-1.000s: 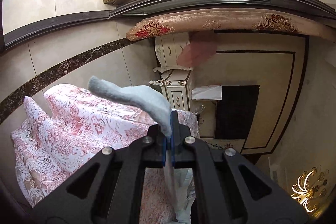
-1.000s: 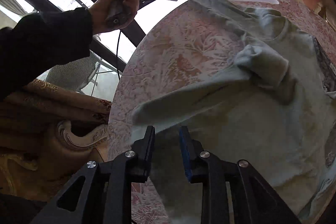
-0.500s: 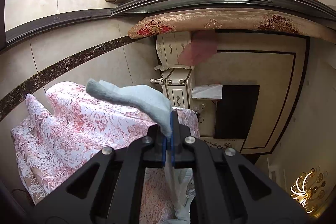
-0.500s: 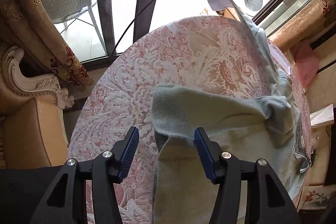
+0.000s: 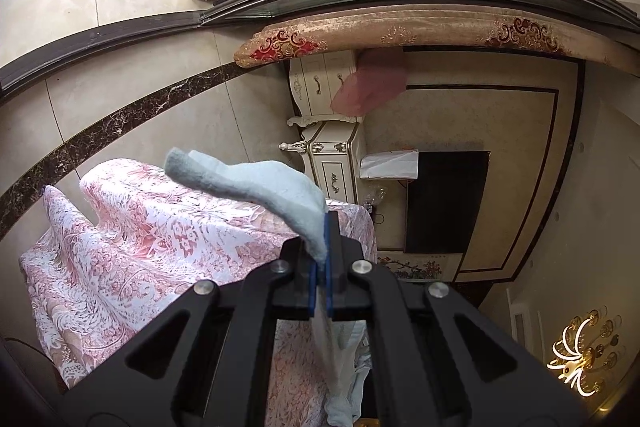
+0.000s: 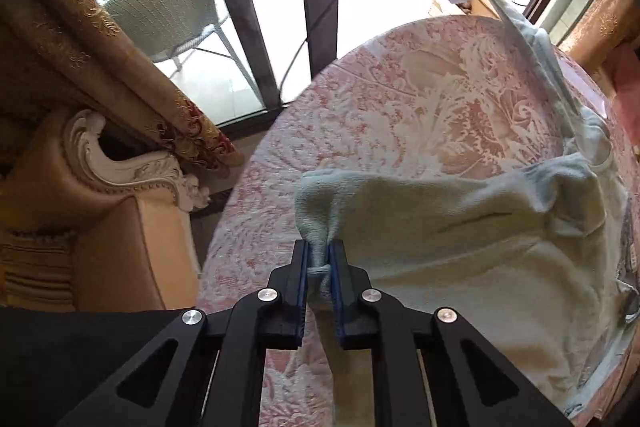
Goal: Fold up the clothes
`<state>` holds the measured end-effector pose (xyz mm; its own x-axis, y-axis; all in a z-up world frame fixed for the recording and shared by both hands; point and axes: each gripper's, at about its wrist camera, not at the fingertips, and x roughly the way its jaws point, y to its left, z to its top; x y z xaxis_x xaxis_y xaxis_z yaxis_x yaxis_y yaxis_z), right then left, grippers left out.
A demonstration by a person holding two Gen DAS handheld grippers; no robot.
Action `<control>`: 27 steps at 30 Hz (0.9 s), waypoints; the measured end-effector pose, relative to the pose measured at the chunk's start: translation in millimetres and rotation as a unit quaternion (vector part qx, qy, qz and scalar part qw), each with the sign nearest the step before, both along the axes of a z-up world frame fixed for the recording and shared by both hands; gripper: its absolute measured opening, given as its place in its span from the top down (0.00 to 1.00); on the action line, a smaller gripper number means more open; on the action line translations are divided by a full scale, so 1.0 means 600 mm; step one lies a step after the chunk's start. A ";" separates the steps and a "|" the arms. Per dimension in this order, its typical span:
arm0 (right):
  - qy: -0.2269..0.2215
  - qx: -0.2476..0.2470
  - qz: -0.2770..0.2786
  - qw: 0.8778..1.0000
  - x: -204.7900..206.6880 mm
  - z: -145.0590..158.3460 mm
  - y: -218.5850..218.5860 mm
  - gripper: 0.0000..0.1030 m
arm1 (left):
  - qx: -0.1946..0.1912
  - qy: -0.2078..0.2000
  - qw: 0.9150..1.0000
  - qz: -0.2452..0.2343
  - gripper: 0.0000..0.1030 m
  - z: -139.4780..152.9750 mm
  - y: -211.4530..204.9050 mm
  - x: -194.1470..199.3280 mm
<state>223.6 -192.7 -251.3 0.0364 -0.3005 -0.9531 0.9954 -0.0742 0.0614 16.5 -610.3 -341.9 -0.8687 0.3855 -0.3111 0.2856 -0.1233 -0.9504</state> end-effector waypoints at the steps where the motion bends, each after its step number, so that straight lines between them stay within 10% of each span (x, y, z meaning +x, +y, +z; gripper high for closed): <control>1: -0.017 -0.007 0.006 1.000 0.003 0.006 0.006 0.90 | 0.000 0.002 1.000 -0.002 0.97 0.001 -0.002 -0.002; 8: -0.129 -0.023 0.029 0.991 0.021 0.032 0.035 0.90 | -0.008 0.004 1.000 -0.003 0.97 0.008 -0.014 -0.009; 19: -0.085 -0.060 -0.065 0.992 0.006 0.044 0.020 0.77 | -0.022 -0.053 0.998 -0.017 0.94 -0.013 -0.009 0.025; 21: -0.093 -0.074 -0.084 0.989 -0.005 0.073 0.044 0.63 | -0.047 -0.081 0.995 -0.025 0.80 -0.010 -0.004 0.041; 23: -0.101 -0.094 -0.118 0.983 -0.025 0.102 0.076 0.32 | -0.081 -0.106 0.991 -0.019 0.28 -0.005 0.001 0.064; 27: -0.115 -0.119 -0.201 0.966 -0.072 0.128 0.150 0.21 | -0.096 -0.090 0.991 0.027 0.14 0.005 -0.005 0.113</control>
